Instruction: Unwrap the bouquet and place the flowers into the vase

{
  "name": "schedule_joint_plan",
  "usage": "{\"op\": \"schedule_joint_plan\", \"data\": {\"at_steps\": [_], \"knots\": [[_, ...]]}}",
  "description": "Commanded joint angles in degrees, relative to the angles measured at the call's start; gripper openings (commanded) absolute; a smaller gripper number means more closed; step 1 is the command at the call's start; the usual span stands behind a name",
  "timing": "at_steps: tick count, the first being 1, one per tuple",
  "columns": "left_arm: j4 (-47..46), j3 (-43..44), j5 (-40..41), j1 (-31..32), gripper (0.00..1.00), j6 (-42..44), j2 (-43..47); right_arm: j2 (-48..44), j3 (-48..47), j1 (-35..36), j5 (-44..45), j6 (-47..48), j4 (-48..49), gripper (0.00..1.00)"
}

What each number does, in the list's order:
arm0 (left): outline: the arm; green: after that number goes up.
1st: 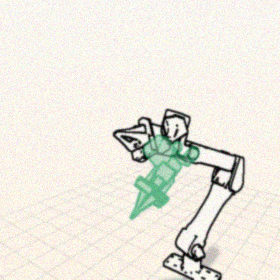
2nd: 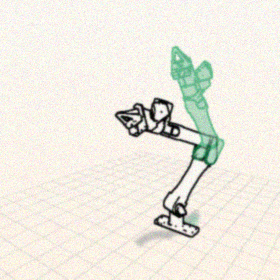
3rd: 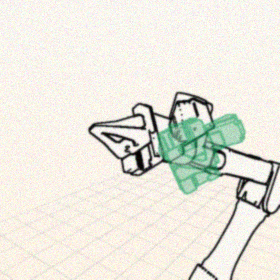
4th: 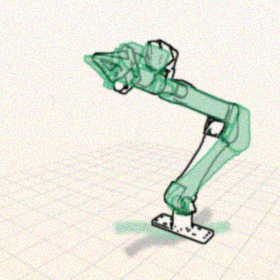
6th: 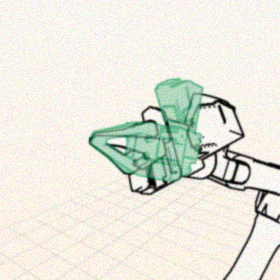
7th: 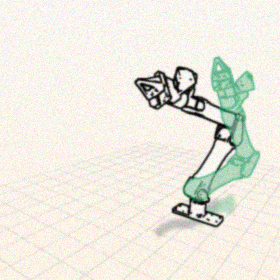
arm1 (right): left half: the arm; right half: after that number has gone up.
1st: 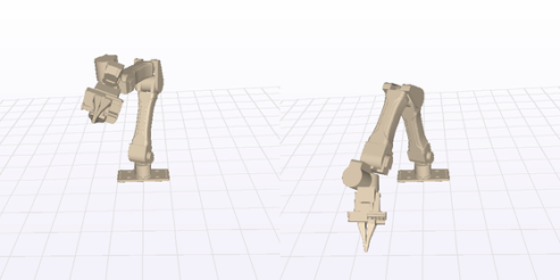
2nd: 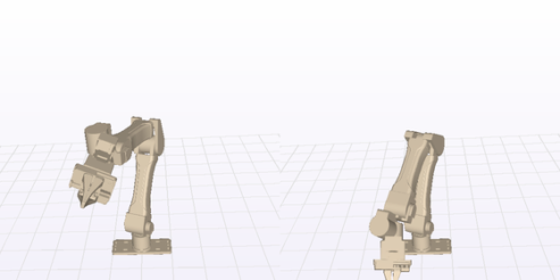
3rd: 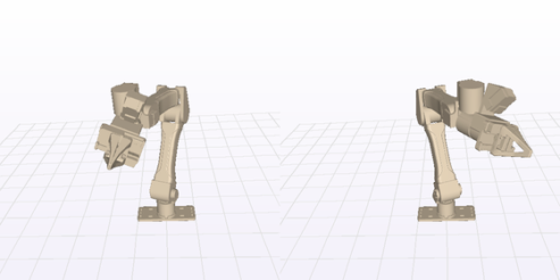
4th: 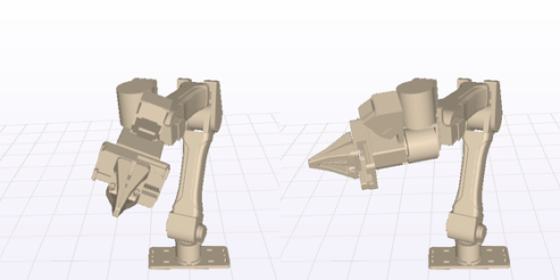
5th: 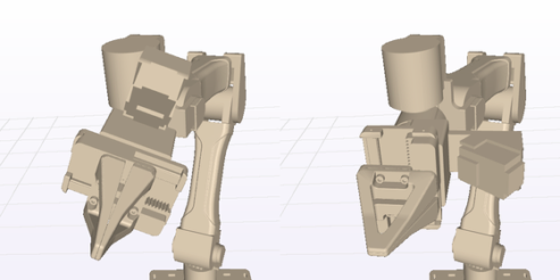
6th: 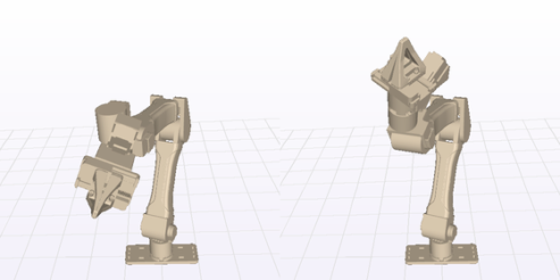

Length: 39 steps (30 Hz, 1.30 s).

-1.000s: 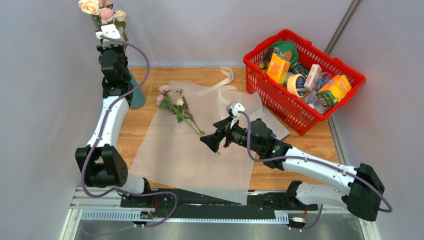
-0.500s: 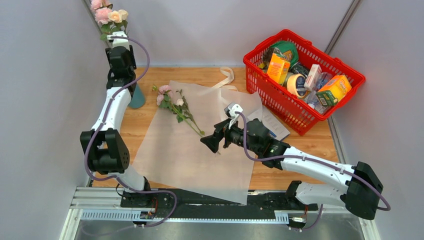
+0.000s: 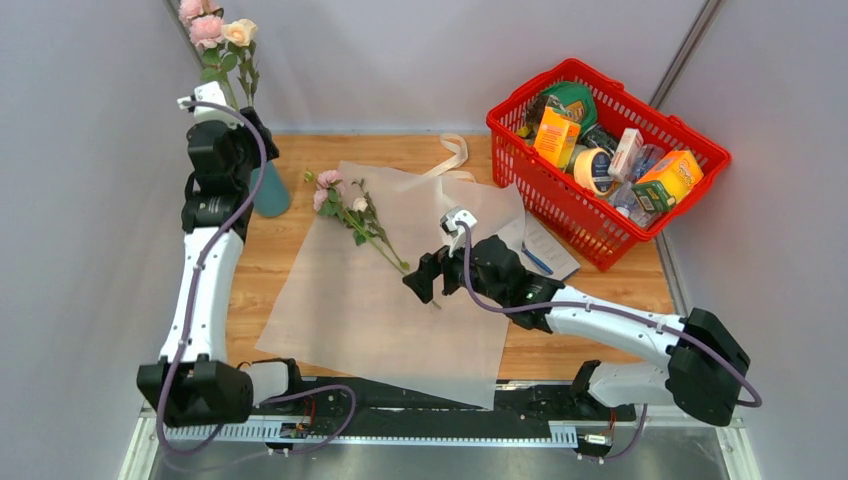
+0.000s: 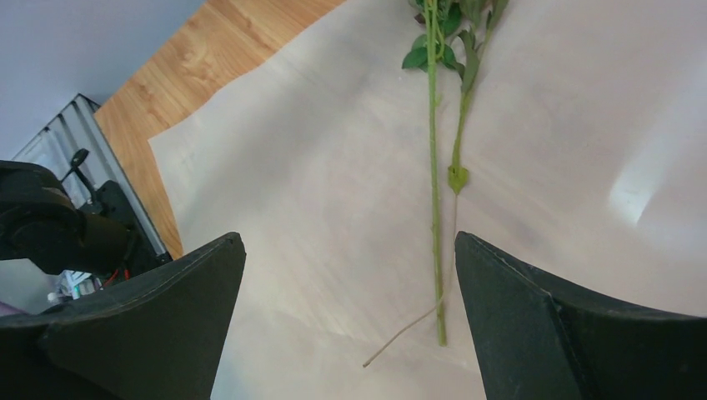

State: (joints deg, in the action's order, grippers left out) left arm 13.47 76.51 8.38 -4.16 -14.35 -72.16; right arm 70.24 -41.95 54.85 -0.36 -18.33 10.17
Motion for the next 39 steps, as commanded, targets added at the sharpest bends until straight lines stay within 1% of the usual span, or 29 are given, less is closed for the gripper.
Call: {"op": "schedule_joint_plan", "data": {"at_steps": [1, 2, 4, 5, 6, 9, 10, 13, 14, 16, 18, 20, 22, 24, 27, 30, 34, 39], "knots": [[0.8, -6.4, -11.2, -0.2, 0.66, -7.8, 6.8, 1.1, -2.8, -0.7, 3.3, 0.4, -0.9, 1.0], [1.1, -7.2, -12.4, -0.2, 0.66, -9.0, 8.6, 1.6, -2.8, -0.8, 3.7, 0.7, -0.9, 1.0], [2.2, -11.8, -16.5, -0.2, 0.66, -11.5, 11.1, 3.2, -3.1, -1.1, 4.6, 1.4, -0.9, 1.0], [2.2, -13.0, -19.5, -0.2, 0.66, -12.3, 11.9, 4.3, -3.4, -1.4, 4.8, 1.5, -1.0, 1.0], [2.3, -16.0, -21.5, -0.2, 0.66, -12.7, 13.2, 5.3, -3.7, -1.8, 4.7, 1.4, -1.1, 1.0], [4.6, -21.1, -29.0, -0.2, 0.65, -14.3, 15.6, 8.8, -5.2, -2.6, 4.0, 1.2, -2.0, 1.0], [5.6, -23.7, -29.8, -0.1, 0.65, -14.7, 16.0, 10.0, -5.8, -2.6, 4.0, 1.2, -2.2, 1.0], [6.0, -29.6, -34.9, 0.0, 0.64, -15.5, 19.0, 13.8, -7.9, -2.6, 3.8, 1.3, -2.2, 0.95], [4.8, -33.1, -36.9, 0.1, 0.64, -15.5, 19.9, 15.0, -8.8, -2.6, 4.5, 1.3, -2.2, 0.93], [4.5, -36.8, -37.5, 0.1, 0.64, -15.1, 21.8, 18.1, -10.4, -2.6, 5.0, 1.3, -2.3, 0.88], [4.7, -39.2, -36.3, 0.1, 0.64, -13.4, 23.5, 21.0, -12.0, -2.6, 5.3, 1.1, -2.4, 0.82], [7.4, -38.5, -36.3, 0.0, 0.64, -12.4, 24.3, 23.7, -14.1, -2.5, 5.5, 1.7, -2.6, 0.78], [9.0, -37.5, -37.0, 0.1, 0.64, -10.6, 25.6, 26.6, -16.0, -2.5, 7.7, 2.7, -2.5, 0.73], [9.0, -38.8, -37.0, 0.0, 0.64, -11.7, 27.8, 29.9, -18.5, -2.6, 9.0, 4.5, -2.5, 0.66], [6.7, -41.8, -38.8, 0.2, 0.64, -13.6, 31.5, 35.2, -22.5, -2.6, 10.9, 5.5, -2.6, 0.63], [7.0, -41.8, -37.0, 0.4, 0.64, -13.4, 34.3, 39.6, -26.6, -2.6, 12.0, 5.8, -2.6, 0.58], [8.0, -41.4, -36.5, 0.3, 0.64, -13.3, 34.6, 44.4, -31.6, -2.6, 13.8, 7.2, -3.2, 0.43], [8.1, -41.4, -37.1, 0.5, 0.64, -13.3, 34.6, 47.4, -33.9, -2.6, 16.3, 8.4, -4.5, 0.35]]}}
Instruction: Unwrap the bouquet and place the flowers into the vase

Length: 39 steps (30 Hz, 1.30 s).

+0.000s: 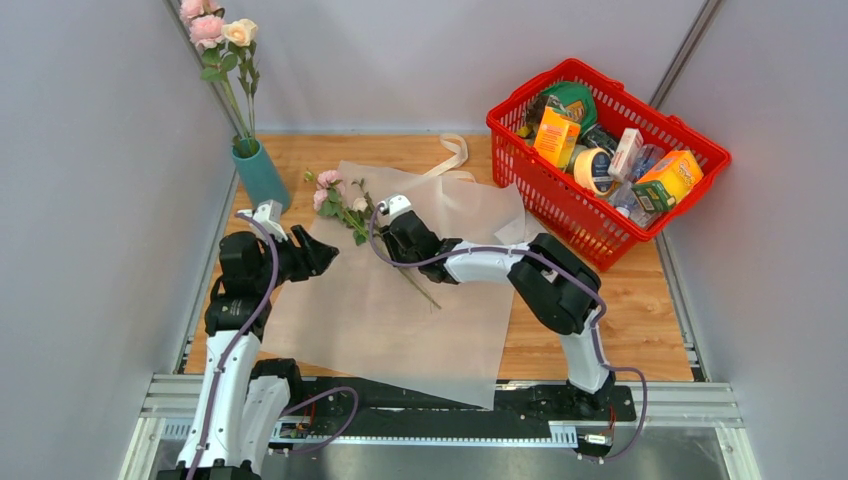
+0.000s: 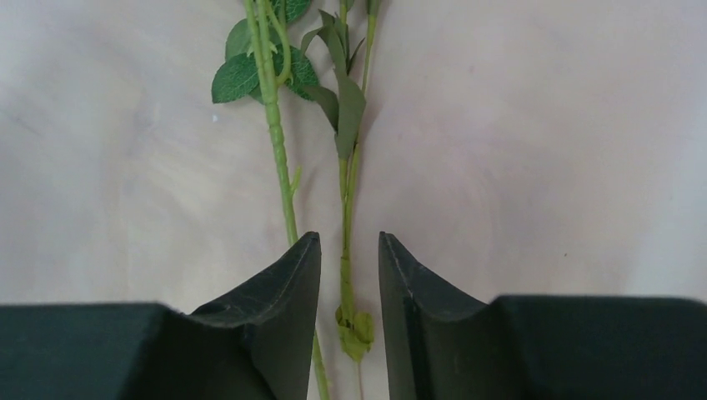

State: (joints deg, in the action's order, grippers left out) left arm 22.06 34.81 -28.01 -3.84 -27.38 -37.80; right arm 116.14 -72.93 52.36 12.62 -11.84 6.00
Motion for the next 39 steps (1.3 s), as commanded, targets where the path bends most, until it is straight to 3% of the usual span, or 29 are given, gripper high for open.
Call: {"op": "schedule_joint_plan", "data": {"at_steps": [1, 25, 33, 39], "knots": [[-0.5, 0.2, -0.6, 0.1, 0.64, -0.3, 0.4, 1.8, -3.1, -0.1, 3.0, 2.2, -0.6, 0.34], [0.0, 0.1, 1.0, 0.3, 0.63, -0.7, 1.1, 5.7, -3.6, -0.1, 0.7, 1.3, -4.1, 0.28], [0.4, 0.3, 1.4, 0.3, 0.63, -0.3, 1.2, 5.6, -5.4, -0.1, 1.5, 0.6, -4.9, 0.0], [1.0, 0.9, 1.6, 0.5, 0.64, 0.2, 0.8, 2.1, -6.6, 0.0, 3.2, -1.5, -4.4, 0.0]]}}
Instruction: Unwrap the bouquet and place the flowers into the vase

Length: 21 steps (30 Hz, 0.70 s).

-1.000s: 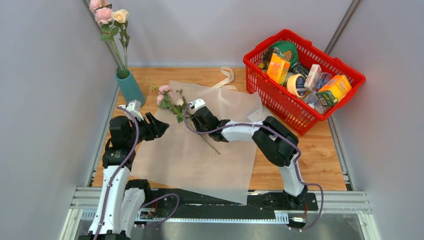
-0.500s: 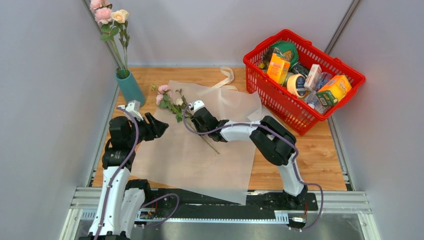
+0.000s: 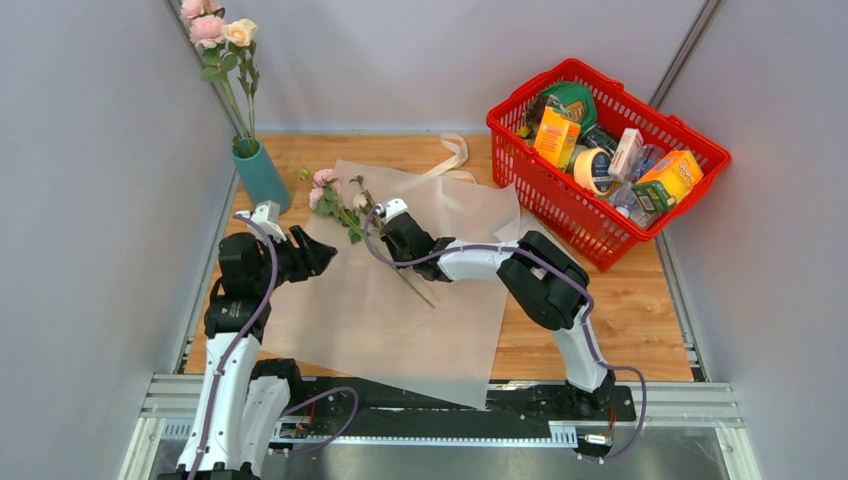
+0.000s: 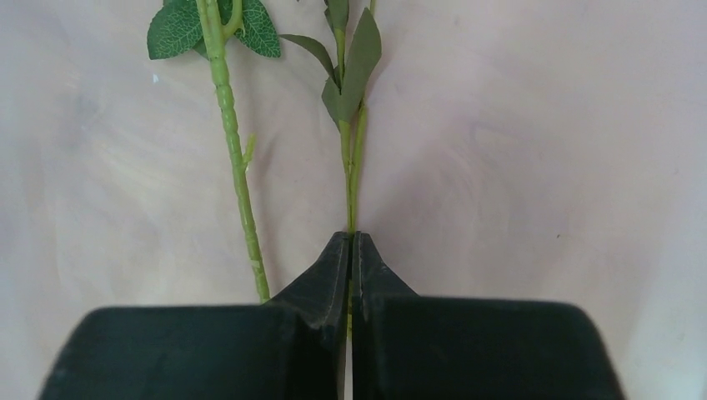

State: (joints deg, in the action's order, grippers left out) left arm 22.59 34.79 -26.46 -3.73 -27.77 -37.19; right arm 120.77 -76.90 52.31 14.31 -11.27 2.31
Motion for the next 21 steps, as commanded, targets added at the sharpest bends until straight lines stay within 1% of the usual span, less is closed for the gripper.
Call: {"op": "schedule_joint_plan", "data": {"at_steps": [1, 4, 7, 11, 16, 19, 21], "knots": [[0.4, 1.1, -0.1, 0.6, 0.64, 0.7, 0.1, -3.2, -2.8, -0.1, 1.8, -2.5, -0.6, 0.0], [-0.1, 1.0, -0.3, 0.6, 0.64, 0.0, 0.0, -6.1, -2.3, 0.0, 1.5, -3.7, 0.2, 0.0], [-2.3, 0.1, -2.2, 0.7, 0.64, -3.7, -0.3, -9.5, 0.7, 0.0, 1.0, -4.9, 2.6, 0.0], [-8.8, -1.4, -7.1, 0.7, 0.63, -9.8, -1.9, -13.6, 4.7, -0.1, -0.9, -6.7, 5.9, 0.0], [-16.2, -2.8, -7.1, 1.4, 0.63, -14.9, -3.2, -18.5, 8.3, -0.1, -5.4, -10.2, 7.7, 0.0], [-24.7, -4.9, -7.9, 2.9, 0.63, -18.5, -4.6, -22.9, 12.4, 0.0, -9.3, -12.8, 12.5, 0.0], [-27.5, -5.4, -7.3, 3.5, 0.62, -20.0, -5.8, -25.7, 15.2, 0.2, -11.7, -14.4, 16.4, 0.0]]}}
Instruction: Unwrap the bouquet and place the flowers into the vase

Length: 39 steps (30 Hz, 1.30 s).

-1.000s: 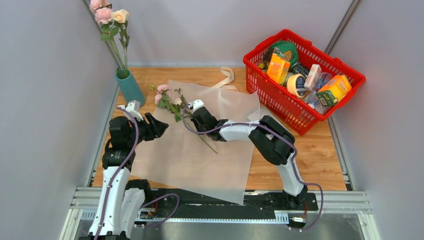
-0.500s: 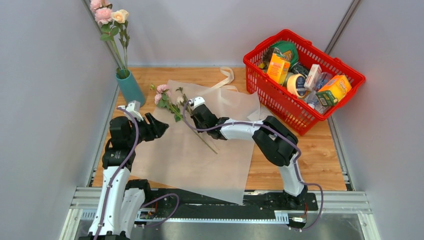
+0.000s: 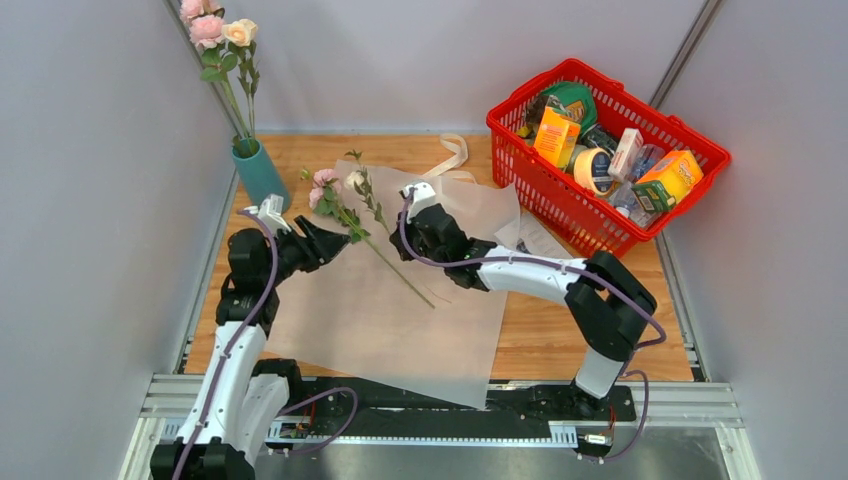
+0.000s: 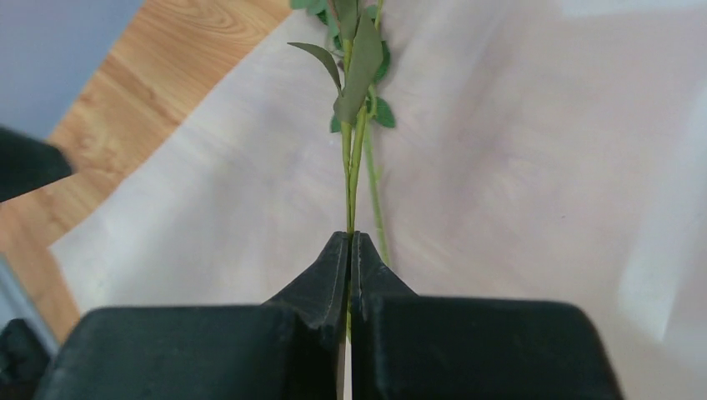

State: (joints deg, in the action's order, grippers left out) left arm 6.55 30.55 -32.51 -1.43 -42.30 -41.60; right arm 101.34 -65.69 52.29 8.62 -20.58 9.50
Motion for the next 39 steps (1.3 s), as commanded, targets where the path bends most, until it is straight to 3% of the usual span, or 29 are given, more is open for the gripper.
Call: {"op": "schedule_joint_plan", "data": {"at_steps": [1, 6, 11, 28, 32, 33, 34, 36, 39], "knots": [[-11.8, -1.3, -0.4, 3.4, 0.61, -6.1, -2.1, -7.9, 5.5, 0.4, -7.2, -5.8, 10.9, 0.0], [-12.4, 0.2, 2.2, 4.9, 0.57, -7.0, -4.6, -13.3, 11.1, 0.9, -12.7, -10.2, 18.1, 0.0], [-18.9, -1.5, 3.1, 9.2, 0.57, -10.9, -5.9, -15.4, 11.0, 2.7, -13.9, -11.0, 18.5, 0.0], [-21.2, -2.8, 4.6, 14.7, 0.56, -11.9, -8.5, -14.7, 9.8, 3.3, -13.0, -10.5, 17.0, 0.0], [-21.4, -2.7, 4.7, 15.1, 0.4, -11.8, -8.2, -13.8, 8.5, 3.3, -14.5, -9.7, 15.6, 0.0], [-21.7, -2.6, 4.3, 15.1, 0.27, -11.9, -8.1, -13.7, 8.2, 3.3, -14.3, -9.6, 15.0, 0.01], [-21.4, -2.3, 4.3, 15.1, 0.13, -11.9, -8.0, -13.6, 8.2, 3.3, -13.4, -9.6, 14.3, 0.06], [-18.7, -1.2, 6.3, 15.1, 0.0, -11.5, -7.5, -13.8, 8.5, 3.3, -11.5, -9.0, 12.2, 0.15], [-13.7, 1.2, 11.6, 15.0, 0.0, -7.9, -6.0, -15.0, 9.6, 3.3, -12.3, -5.3, 9.7, 0.37]]}}
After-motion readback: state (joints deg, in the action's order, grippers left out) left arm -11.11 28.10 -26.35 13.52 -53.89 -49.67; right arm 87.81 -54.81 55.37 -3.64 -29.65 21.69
